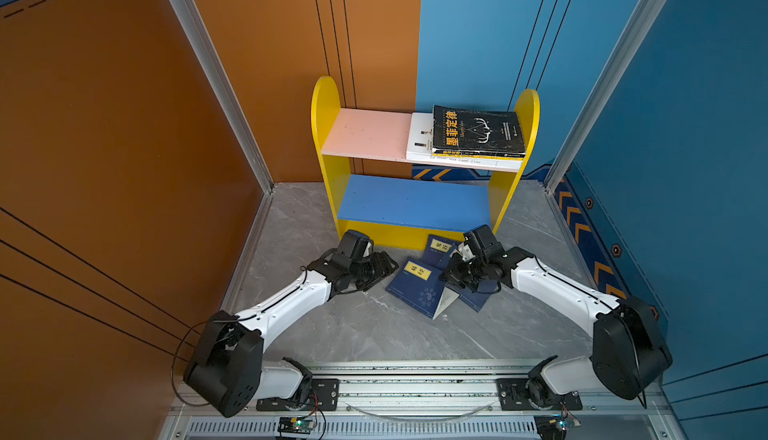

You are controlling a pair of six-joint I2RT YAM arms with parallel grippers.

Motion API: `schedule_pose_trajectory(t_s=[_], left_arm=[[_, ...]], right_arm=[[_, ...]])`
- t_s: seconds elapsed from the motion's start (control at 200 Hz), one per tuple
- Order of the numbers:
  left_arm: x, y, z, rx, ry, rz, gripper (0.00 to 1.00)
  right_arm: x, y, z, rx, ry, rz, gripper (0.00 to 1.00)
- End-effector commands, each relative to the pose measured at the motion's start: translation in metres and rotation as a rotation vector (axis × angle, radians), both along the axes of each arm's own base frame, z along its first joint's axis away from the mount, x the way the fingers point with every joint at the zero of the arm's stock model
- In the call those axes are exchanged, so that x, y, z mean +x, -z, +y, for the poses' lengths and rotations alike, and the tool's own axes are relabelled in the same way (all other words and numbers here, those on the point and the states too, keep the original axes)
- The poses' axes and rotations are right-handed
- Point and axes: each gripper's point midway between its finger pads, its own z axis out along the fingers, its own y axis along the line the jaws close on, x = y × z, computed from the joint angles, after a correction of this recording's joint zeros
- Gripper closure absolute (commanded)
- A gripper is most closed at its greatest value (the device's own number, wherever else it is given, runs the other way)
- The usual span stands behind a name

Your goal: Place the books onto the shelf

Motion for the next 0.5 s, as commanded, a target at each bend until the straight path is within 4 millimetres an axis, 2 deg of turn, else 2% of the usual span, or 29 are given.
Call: schedule_pose_trajectory(t_s=[0.0, 0.145, 0.325, 0.496], left_arm=[[-0.022, 0.020, 0.008, -0.057, -0.110, 0.156, 0.25], [-0.035, 0.027, 0.005, -0.099, -0.152, 0.201, 0.16], [-0.022, 0.036, -0.021, -0.268, -0.238, 0.198, 0.15], [-0.004, 0.028, -0.055, -0.339, -0.262, 0.129, 0.16]], right_arm=[[0.022, -0.032, 0.014, 0.124, 0.054, -0.036, 1.00], [0.030, -0.031, 0.011, 0.140, 0.070, -0.029, 1.00], [0.034, -0.030, 0.008, 0.164, 0.077, -0.015, 1.00], [0.030, -0.025, 0.006, 0.160, 0.066, -0.002, 1.00]])
